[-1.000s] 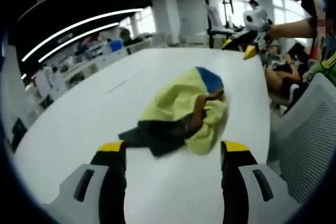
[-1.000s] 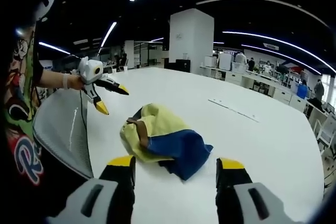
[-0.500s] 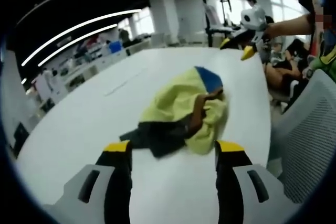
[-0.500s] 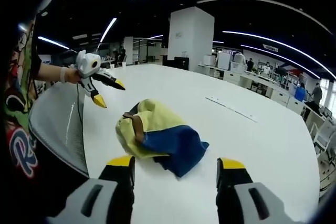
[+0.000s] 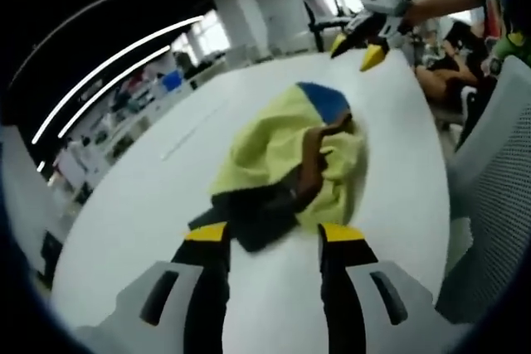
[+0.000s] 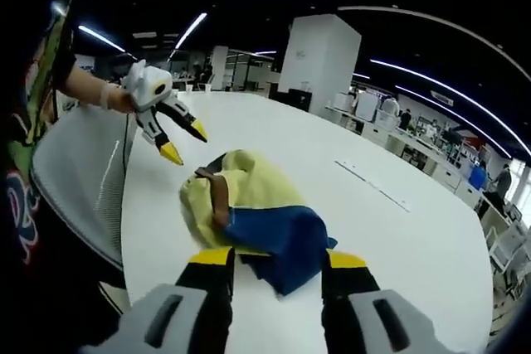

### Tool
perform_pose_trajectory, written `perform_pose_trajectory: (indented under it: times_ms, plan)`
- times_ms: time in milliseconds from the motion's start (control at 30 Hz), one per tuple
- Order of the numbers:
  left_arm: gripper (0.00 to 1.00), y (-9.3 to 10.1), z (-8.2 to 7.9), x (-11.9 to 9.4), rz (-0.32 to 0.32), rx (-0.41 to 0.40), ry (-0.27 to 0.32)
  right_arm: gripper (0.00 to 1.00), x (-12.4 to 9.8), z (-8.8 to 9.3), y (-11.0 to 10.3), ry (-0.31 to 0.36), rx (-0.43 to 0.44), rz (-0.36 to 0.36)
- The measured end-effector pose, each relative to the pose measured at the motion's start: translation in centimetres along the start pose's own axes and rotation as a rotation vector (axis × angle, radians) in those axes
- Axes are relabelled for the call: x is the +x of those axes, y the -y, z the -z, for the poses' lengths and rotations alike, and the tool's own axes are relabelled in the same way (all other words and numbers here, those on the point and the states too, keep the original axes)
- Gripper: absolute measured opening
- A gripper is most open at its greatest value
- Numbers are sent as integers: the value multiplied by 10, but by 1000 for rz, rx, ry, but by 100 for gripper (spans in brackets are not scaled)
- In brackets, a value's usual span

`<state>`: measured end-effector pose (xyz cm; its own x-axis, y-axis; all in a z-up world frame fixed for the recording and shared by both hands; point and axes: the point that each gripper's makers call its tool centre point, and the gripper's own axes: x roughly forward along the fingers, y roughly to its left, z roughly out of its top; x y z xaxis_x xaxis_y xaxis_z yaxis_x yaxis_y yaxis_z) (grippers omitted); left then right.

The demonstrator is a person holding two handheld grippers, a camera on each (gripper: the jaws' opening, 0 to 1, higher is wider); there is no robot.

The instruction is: Fold the garment on the visible template until the final outline fits inside the template.

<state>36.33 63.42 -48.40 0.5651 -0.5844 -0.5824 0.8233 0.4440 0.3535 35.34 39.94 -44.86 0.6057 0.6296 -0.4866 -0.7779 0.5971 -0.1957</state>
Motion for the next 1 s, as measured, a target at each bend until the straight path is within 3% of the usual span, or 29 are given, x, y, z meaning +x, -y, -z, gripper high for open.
perform_pose_trajectory:
  times_ms: [133,267,400,633,733,1000]
  plan:
    - [29,0,3,13,6,22,-20,36,9,4,-1,-25,-44,-6]
    - [25,-1,6,21,0,47,-24,33,16,5,-2,-24,-36,-10]
    - [22,-2,12,27,-18,84,-43,28,27,17,3,-56,-146,28]
    - [20,2,15,35,-37,133,-54,27,41,27,2,-67,-195,66]
    - [18,1,16,38,-47,149,-62,22,44,26,0,-68,-260,75]
    - [13,-4,9,44,-71,147,-48,16,45,18,0,-41,-253,93]
